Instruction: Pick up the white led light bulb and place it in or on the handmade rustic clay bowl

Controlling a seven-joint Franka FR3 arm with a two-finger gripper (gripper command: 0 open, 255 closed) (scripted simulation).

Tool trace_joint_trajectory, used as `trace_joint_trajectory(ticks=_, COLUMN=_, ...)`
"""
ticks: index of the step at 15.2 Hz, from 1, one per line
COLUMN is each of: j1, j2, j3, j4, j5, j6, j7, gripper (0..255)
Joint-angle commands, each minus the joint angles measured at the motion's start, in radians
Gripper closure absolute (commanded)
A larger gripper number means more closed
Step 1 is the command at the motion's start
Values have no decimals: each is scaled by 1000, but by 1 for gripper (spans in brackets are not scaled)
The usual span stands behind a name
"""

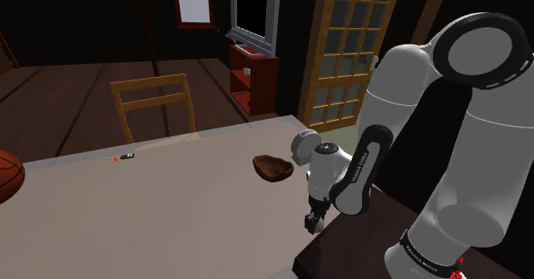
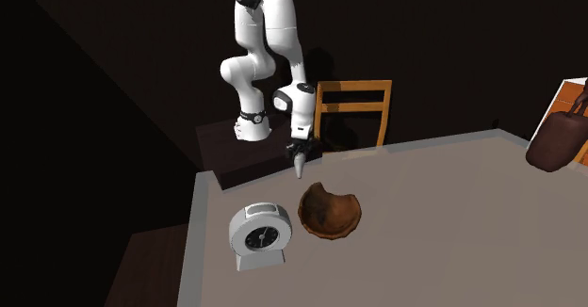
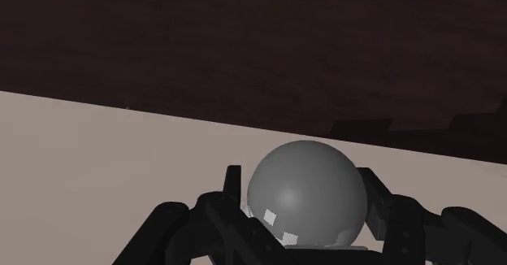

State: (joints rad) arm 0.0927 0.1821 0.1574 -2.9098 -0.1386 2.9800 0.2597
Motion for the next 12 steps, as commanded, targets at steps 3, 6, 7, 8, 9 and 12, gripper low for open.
trace_joint_trajectory(ticks=3, j1=-52, j2=-98, j3=76, j4=-24, j5=92, j6=-74, j7=-66, gripper=255)
trace_joint_trajectory(ticks=6, j1=-58, j2=-174, j3=105, j4=-34, j5=168, j6=-136, j7=-118, gripper=255)
trace_joint_trajectory(ticks=7, j1=-55, j2=-199, j3=109, j4=-37, j5=189, j6=-157, j7=-132, gripper=255)
trace_joint_trajectory(ticks=8, j1=-50, j2=-223, j3=110, j4=-40, j5=207, j6=-179, j7=-144, gripper=255)
trace_joint_trajectory(ticks=9, j1=-46, j2=-248, j3=110, j4=-42, j5=223, j6=-201, j7=-155, gripper=255)
trace_joint_trajectory(ticks=12, j1=-32, j2=-320, j3=107, j4=-46, j5=257, j6=-268, j7=-177, gripper=255)
